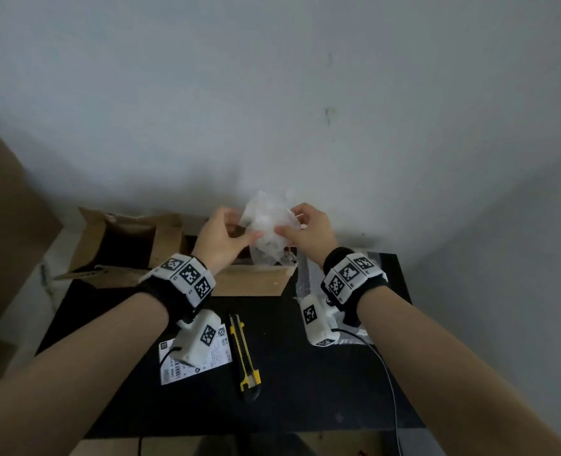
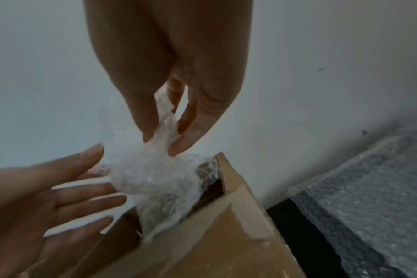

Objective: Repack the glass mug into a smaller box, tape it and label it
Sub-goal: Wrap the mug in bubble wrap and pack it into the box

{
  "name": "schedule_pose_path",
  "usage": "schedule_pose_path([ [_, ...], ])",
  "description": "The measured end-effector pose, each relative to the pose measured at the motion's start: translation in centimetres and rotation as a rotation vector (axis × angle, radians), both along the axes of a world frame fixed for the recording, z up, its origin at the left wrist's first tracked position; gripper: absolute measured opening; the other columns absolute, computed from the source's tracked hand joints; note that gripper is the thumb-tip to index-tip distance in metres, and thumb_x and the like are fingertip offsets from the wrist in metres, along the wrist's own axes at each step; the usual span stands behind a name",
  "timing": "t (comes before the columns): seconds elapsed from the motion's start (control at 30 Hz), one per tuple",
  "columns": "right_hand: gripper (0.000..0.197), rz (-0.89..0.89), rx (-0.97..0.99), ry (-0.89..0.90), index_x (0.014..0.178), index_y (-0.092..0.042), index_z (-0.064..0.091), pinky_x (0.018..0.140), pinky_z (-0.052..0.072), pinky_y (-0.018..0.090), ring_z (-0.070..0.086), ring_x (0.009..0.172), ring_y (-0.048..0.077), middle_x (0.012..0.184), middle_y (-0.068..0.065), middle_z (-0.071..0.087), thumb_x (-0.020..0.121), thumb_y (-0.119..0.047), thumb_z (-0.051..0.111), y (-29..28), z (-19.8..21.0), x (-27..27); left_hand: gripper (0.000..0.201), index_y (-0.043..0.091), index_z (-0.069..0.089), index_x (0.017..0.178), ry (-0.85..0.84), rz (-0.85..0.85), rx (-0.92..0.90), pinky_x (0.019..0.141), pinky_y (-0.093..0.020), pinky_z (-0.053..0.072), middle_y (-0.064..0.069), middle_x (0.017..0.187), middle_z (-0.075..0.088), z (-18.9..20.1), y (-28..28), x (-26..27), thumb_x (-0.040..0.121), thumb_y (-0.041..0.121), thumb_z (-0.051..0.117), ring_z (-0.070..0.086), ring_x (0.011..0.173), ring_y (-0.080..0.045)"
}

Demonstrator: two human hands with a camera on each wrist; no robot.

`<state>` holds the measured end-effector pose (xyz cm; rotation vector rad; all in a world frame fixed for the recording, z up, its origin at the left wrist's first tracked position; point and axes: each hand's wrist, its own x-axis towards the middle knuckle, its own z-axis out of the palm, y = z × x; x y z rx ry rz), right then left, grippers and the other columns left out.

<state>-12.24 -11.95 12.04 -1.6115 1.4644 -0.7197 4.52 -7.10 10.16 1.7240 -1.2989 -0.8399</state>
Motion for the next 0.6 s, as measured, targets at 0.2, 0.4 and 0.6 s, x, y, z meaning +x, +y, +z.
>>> schedule_pose_path([
  [0.2, 0.027, 0.028, -0.021, 0.123, 0.099, -0.020, 0.051, 0.062, 0.048, 0.021, 0.056, 0.079, 0.013, 0.088, -0.006, 0.054, 0.081, -0.014, 0.070, -0.8, -2.2, 0.0, 0.019, 0.011, 0.065, 0.106, -0.379, -0.170, 0.049, 0.083, -0.026, 0.043, -0.004, 0.109, 0.062, -4.0, 1.3, 0.7, 0.094, 0.016, 0.051, 0.059, 0.099, -0.020],
  [0.4, 0.024, 0.230, -0.168, 0.419, 0.100, -0.019, 0.052, 0.062, 0.039, 0.025, 0.052, 0.076, 0.018, 0.089, -0.002, 0.052, 0.081, -0.010, 0.063, -0.1, -3.0, 0.2, 0.040, 0.018, 0.054, 0.125, -0.507, -0.227, 0.084, 0.113, -0.041, 0.026, -0.001, 0.143, 0.044, -4.6, 0.4, 1.9, 0.088, 0.029, 0.061, 0.039, 0.133, -0.019],
  [0.6, 0.029, 0.296, -0.213, 0.654, 0.102, -0.011, 0.052, 0.070, 0.044, 0.033, 0.056, 0.093, 0.028, 0.111, 0.007, 0.052, 0.078, 0.004, 0.057, 0.8, -4.3, 0.9, 0.075, 0.027, 0.038, 0.140, -0.537, -0.371, 0.261, 0.115, -0.054, 0.004, 0.003, 0.157, 0.016, -4.6, 0.0, 2.9, 0.075, 0.049, 0.070, 0.008, 0.145, -0.023],
])
